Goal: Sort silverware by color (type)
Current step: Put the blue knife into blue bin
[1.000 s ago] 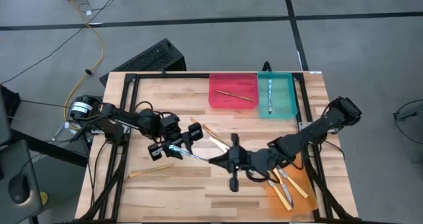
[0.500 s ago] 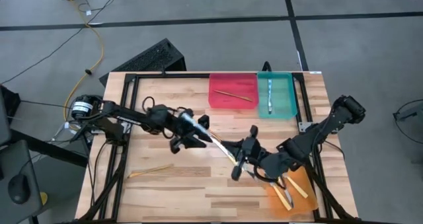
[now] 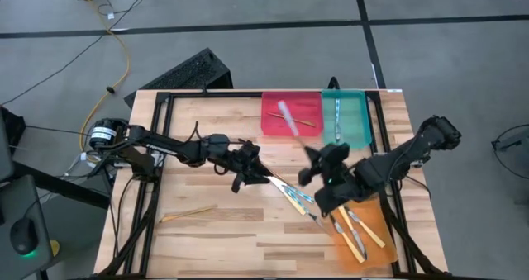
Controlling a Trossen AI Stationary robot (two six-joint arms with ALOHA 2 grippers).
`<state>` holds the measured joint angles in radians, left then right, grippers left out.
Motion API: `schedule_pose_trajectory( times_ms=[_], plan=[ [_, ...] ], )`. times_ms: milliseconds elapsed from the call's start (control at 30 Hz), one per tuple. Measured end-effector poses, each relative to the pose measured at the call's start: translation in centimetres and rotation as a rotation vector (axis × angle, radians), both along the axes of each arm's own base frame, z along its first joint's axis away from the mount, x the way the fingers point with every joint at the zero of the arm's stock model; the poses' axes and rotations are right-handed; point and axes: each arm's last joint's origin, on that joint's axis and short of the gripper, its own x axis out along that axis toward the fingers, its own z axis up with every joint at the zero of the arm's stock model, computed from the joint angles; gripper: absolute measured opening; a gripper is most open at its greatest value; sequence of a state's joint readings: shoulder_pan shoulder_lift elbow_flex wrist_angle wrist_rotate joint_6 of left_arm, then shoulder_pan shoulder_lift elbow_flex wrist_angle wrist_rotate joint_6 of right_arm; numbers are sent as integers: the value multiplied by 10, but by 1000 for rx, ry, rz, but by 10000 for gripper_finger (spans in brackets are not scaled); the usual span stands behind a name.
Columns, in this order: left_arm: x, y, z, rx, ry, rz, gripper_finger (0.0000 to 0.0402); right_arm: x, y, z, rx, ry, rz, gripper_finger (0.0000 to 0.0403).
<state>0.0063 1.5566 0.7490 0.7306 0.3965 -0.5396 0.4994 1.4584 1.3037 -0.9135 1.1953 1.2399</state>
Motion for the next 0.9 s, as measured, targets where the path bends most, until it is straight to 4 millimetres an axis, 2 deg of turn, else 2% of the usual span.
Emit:
schedule_pose_trajectory(
  times_ms=[233, 433, 633, 767, 900],
  plan=[
    [0, 0, -1, 5, 7, 7, 121, -37, -43, -14, 144, 265, -285, 3],
    [0, 1, -1, 6, 5, 18, 121, -36, -83, -32, 230, 431, -438, 2],
    [0, -5, -1, -3, 8, -30, 121, -44, -120, -70, 310, 595, -564, 2],
    [-1, -10, 0, -4, 8, -53, 121, -53, -139, -88, 359, 615, -618, 2],
    [-1, -10, 0, -4, 7, -54, 121, -63, -158, -97, 413, 608, -612, 2]
  ],
)
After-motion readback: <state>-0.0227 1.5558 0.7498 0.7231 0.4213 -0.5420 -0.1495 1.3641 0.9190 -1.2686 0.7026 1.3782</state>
